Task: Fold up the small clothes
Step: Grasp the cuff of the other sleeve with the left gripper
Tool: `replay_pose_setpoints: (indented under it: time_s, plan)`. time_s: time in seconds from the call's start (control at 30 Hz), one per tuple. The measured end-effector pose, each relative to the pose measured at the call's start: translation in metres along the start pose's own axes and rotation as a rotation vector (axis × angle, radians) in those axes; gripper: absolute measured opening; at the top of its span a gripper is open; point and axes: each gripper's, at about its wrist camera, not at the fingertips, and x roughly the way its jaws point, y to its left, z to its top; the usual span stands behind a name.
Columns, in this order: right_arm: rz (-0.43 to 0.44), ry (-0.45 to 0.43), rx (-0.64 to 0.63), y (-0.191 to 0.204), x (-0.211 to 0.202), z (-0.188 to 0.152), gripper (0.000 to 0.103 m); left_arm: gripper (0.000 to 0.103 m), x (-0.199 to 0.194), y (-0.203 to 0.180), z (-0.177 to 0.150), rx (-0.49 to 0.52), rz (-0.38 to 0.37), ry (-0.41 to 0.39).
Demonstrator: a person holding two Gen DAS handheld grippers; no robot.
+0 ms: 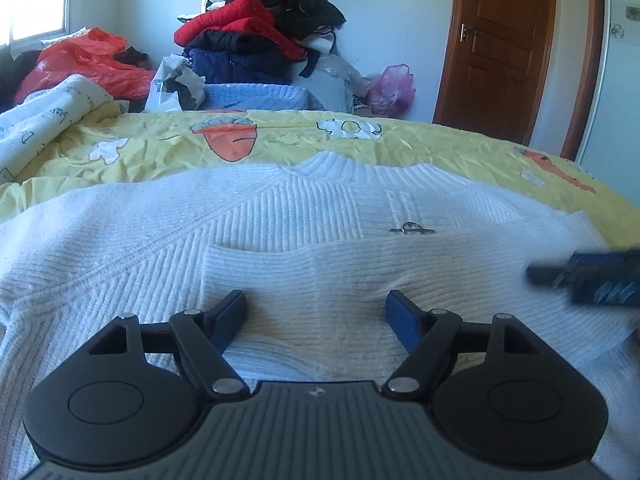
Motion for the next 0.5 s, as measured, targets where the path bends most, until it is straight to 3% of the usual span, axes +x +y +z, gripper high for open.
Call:
replay_pose_setpoints:
  time_s: [0.07, 0.23, 0.33, 0.43, 0.5]
  plan:
    - [0.015, -0.078, -0.033, 0.0, -0.001, -0.016, 0.083, 0.084, -0.001, 0.002, 0.0, -0.011, -0.028, -0.002]
    - [0.043, -0.075, -0.007, -0.004, 0.002, -0.015, 0.086, 0.088, -0.01, 0.009, -0.002, -0.045, -0.055, -0.036]
    - [0.047, -0.077, -0.002, -0.005, 0.002, -0.015, 0.086, 0.088, -0.043, 0.027, -0.008, -0.114, 0.034, -0.112]
    - [0.043, -0.079, -0.006, -0.003, -0.001, -0.015, 0.086, 0.088, -0.089, 0.081, -0.02, -0.259, 0.058, -0.222]
    - [0.042, -0.079, -0.007, -0.003, -0.001, -0.016, 0.086, 0.088, -0.115, 0.132, -0.028, -0.393, 0.131, -0.274]
